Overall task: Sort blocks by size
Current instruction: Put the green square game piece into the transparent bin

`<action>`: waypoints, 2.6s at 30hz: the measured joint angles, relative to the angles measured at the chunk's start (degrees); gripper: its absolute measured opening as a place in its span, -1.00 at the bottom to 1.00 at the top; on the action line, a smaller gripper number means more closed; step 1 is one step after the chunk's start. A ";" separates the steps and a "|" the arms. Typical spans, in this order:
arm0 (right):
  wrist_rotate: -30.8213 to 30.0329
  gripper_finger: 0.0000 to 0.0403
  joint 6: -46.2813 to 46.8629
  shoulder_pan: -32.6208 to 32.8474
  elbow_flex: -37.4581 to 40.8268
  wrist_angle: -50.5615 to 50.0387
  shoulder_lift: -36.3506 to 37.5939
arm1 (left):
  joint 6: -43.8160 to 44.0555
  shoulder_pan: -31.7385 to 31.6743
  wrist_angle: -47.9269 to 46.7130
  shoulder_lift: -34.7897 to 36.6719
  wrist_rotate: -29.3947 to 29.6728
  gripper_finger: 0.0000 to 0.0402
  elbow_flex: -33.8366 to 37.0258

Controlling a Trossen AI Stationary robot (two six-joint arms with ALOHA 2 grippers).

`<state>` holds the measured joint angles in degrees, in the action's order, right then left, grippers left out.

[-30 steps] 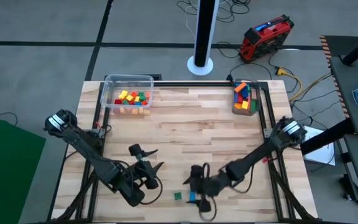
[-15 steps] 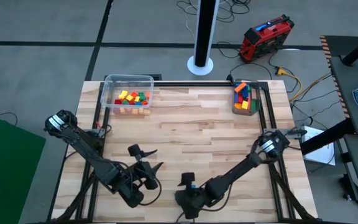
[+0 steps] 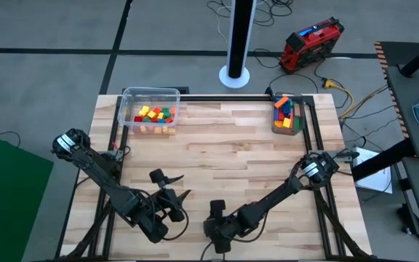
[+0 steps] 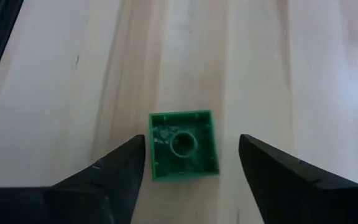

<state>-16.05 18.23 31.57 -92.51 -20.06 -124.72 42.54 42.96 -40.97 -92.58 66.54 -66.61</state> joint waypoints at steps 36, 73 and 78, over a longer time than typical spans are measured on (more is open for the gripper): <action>15.58 -0.35 1.78 -0.44 0.94 19.36 8.93 | -47.84 12.41 34.69 -11.17 -16.28 0.17 -0.95; 19.10 0.48 7.60 -2.49 1.18 16.95 8.92 | -55.96 10.27 33.08 -16.82 -12.96 -0.66 -8.61; 18.13 0.71 8.15 -2.49 1.18 9.81 11.91 | -50.96 9.48 25.68 -15.36 -9.44 -0.62 -8.59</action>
<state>2.08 26.39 29.09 -91.33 -10.25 -112.80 -8.42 52.44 -15.29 -107.94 57.10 -75.20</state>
